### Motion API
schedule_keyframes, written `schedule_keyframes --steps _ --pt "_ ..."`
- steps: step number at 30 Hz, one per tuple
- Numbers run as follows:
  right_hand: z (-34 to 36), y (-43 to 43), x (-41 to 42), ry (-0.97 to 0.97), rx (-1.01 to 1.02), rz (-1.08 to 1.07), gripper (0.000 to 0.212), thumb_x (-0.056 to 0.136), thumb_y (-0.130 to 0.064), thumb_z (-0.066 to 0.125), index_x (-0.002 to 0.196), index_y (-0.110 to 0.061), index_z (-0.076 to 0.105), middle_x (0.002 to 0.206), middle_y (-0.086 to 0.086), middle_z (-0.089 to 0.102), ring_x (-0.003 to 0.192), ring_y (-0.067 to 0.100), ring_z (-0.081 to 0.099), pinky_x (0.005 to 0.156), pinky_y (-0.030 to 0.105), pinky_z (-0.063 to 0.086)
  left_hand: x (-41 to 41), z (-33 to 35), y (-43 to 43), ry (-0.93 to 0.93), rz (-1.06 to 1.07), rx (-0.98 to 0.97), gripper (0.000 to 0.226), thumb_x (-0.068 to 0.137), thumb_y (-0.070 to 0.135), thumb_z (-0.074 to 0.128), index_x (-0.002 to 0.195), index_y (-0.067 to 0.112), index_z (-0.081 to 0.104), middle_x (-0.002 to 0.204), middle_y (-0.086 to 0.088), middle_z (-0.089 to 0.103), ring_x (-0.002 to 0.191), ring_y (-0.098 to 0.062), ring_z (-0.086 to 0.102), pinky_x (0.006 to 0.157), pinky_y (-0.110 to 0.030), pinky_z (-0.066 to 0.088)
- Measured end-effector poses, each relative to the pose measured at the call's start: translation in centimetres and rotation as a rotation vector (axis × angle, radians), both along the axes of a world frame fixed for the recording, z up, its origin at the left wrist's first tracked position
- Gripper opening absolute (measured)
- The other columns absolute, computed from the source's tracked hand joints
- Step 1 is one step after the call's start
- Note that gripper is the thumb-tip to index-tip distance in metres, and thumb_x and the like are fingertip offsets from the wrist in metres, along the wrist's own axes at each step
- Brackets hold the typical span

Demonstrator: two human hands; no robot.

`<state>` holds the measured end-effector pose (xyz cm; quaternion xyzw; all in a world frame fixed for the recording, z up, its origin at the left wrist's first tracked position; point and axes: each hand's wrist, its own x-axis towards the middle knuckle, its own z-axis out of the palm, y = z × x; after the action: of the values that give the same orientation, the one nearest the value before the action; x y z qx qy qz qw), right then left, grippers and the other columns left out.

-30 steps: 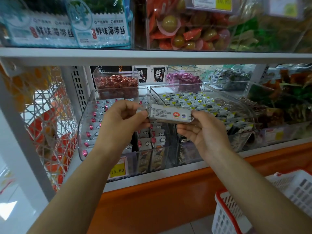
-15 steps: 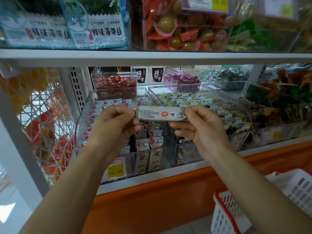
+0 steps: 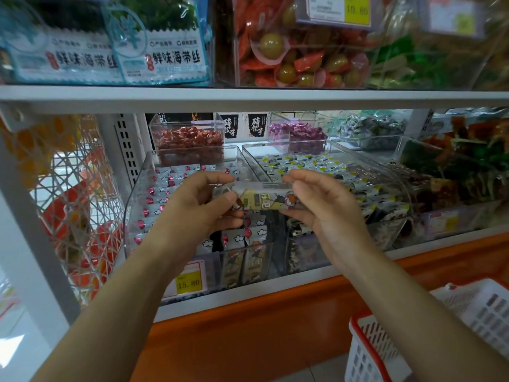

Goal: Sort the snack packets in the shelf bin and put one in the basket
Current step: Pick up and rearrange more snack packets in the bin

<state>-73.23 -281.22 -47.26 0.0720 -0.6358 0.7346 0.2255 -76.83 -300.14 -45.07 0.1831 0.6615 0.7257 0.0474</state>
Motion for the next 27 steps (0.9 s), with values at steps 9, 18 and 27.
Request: schedule_keyframes --steps 9,18,27 --pt "-0.2 0.0 -0.5 -0.065 0.117 -0.088 0.028 0.084 -0.006 0.064 0.097 -0.029 0.072 0.104 -0.003 0.069 0.101 0.014 0.064 0.087 0.029 0.053 -0.1 -0.4 0.6 0.002 -0.010 -0.035 0.011 0.088 0.011 0.059 0.098 0.014 0.055 0.098 -0.009 0.070 0.081 -0.019 0.071 0.069 -0.023 0.057" --pt "0.1 -0.4 0.0 -0.074 0.075 -0.089 0.011 0.085 -0.009 0.065 0.087 -0.018 0.072 0.102 0.010 0.064 0.085 0.017 0.068 0.062 0.027 0.058 0.4 0.0 0.4 0.107 -0.049 -0.159 0.034 0.087 0.009 0.059 0.117 0.026 0.058 0.111 0.001 0.065 0.091 -0.012 0.068 0.076 -0.017 0.055" --pt "0.3 -0.8 0.2 -0.049 0.241 -0.299 0.019 0.085 -0.018 0.066 0.066 -0.013 0.065 0.079 0.015 0.062 0.077 0.026 0.060 0.072 0.044 0.053 0.4 0.0 1.6 0.069 0.038 -0.202 0.005 0.084 0.016 0.065 0.087 0.017 0.068 0.098 -0.008 0.069 0.088 -0.025 0.067 0.081 -0.037 0.057"
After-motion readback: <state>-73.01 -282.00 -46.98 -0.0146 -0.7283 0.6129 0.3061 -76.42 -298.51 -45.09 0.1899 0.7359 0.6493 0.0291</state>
